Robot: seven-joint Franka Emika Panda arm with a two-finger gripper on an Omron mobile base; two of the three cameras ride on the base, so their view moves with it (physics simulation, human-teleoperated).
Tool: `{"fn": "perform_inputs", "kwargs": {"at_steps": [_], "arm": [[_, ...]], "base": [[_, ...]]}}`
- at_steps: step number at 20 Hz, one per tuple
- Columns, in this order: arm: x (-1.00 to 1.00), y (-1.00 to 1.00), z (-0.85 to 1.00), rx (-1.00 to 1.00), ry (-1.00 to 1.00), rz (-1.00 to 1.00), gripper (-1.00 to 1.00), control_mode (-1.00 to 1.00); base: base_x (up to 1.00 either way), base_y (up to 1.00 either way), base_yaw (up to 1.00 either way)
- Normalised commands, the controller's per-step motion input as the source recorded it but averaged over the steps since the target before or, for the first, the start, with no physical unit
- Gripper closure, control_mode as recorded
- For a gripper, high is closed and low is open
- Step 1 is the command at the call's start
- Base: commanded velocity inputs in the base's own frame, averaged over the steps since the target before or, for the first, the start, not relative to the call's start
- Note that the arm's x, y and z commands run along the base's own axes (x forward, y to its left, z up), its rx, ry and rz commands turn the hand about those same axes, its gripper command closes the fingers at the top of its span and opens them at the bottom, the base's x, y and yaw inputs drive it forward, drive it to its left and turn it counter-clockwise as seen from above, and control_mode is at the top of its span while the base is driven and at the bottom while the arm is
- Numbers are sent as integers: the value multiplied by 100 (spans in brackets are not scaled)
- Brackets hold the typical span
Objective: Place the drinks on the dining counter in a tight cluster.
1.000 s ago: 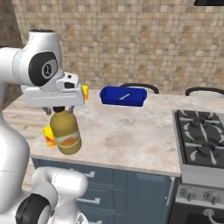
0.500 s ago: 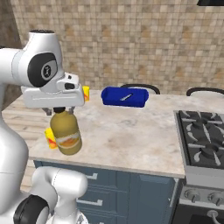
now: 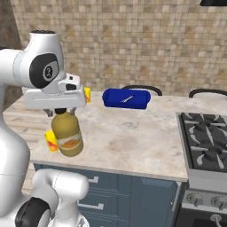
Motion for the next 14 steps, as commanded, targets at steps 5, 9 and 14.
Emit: {"fn": "perform_inputs", "kwargs": {"at_steps": [5,9,14], "arm": [[97,0,0,0,0,10,100,-100],[98,-1,0,0,0,14,100,-100],[69,-5,-5,0,0,14,100,-100]], "base": [[0,0,0],[0,0,0],[0,0,0]]}}
